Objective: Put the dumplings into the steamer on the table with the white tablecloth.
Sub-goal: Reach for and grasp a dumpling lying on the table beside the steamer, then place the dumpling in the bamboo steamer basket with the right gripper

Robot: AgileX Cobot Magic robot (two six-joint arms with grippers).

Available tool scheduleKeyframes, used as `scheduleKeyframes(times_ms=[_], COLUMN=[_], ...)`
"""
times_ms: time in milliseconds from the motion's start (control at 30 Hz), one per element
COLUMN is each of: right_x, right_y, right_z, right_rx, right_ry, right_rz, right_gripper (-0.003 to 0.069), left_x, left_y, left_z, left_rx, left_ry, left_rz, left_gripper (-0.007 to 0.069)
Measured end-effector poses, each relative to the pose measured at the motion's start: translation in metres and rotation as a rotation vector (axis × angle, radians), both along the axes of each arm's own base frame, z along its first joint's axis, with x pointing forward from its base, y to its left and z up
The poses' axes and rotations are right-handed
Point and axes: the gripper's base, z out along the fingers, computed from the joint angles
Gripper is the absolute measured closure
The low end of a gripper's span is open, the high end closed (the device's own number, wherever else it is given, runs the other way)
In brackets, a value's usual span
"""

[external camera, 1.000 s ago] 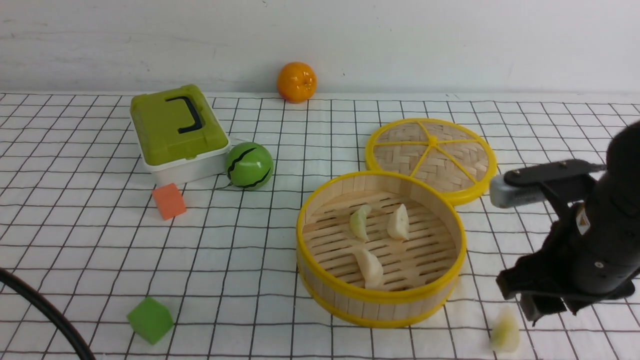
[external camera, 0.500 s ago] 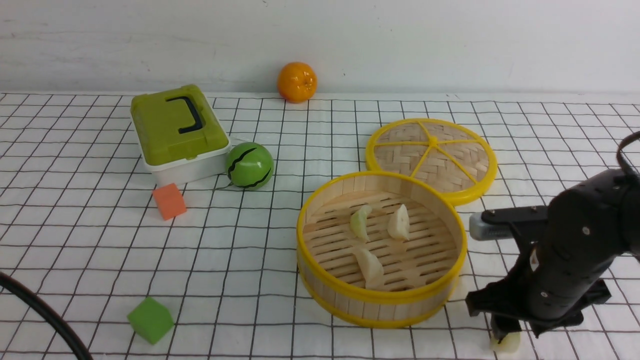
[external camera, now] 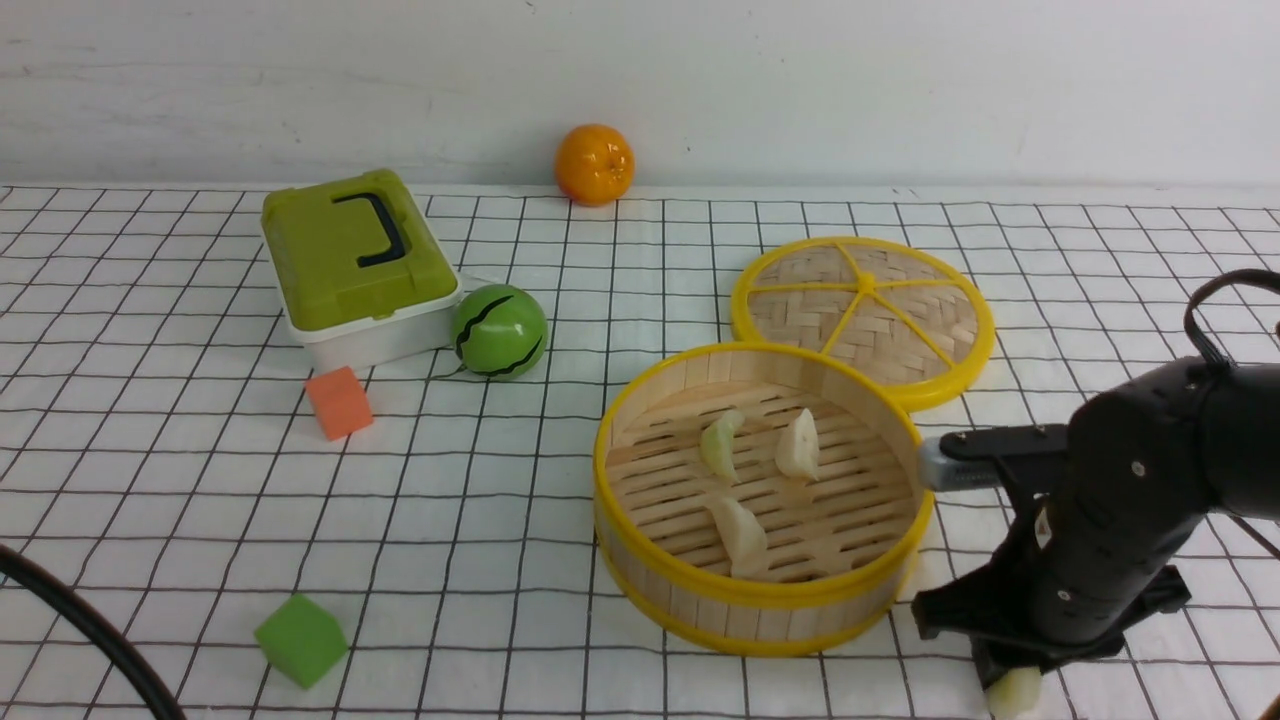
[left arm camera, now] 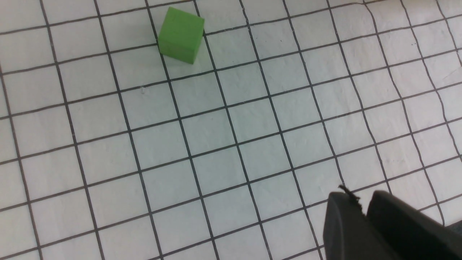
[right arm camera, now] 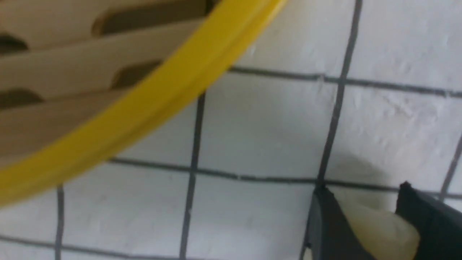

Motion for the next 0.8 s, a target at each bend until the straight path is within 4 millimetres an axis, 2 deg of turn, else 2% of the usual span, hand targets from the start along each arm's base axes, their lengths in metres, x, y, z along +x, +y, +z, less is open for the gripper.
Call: scheduleKeyframes(times_ms=[67, 200, 300, 333, 367, 433, 500, 600, 800], right_x=[-0.001, 0.004, 0.011, 0.012, 0.016, 0.022, 0.030, 0.039, 0.060], right_y=[0.000, 0.005, 0.013, 0.014, 0.019, 0.025, 0.032, 0.040, 0.070], right_z=[0.008, 0.068, 0.103, 0.106, 0.118, 0.128, 0.132, 0.126, 0.084], right_rx=[-0.002, 0.047, 0.110, 0.122, 0.156, 0.199, 0.234, 0.250, 0.180], right_ry=[-0.003, -0.085, -0.141, -0.143, -0.169, -0.188, -0.193, -0.170, -0.085], right_rz=[0.020, 0.099, 0.157, 0.158, 0.182, 0.202, 0.216, 0.236, 0.318], right_gripper=[0.0426, 0.0426, 0.0426, 0.0426, 0.0426, 0.0426, 0.0426, 0.0426, 0.0426], left_x=[0.000, 0.000, 0.001, 0.001, 0.001, 0.002, 0.002, 0.002, 0.002], left_y=[0.000, 0.000, -0.001, -0.001, -0.001, -0.001, -0.001, -0.001, -0.001], left_z=[0.000, 0.000, 0.001, 0.001, 0.001, 0.001, 0.001, 0.001, 0.001], left_rx=[0.000, -0.002, -0.010, -0.011, -0.013, -0.014, -0.015, -0.017, -0.017], left_ry=[0.000, -0.003, -0.015, -0.017, -0.020, -0.021, -0.023, -0.025, -0.025], left_rz=[0.000, 0.000, -0.001, -0.001, -0.001, -0.001, -0.001, -0.001, -0.001], left_gripper=[0.0532, 0.0532, 0.0532, 0.0531, 0.0531, 0.0527, 0.0524, 0.0521, 0.0513])
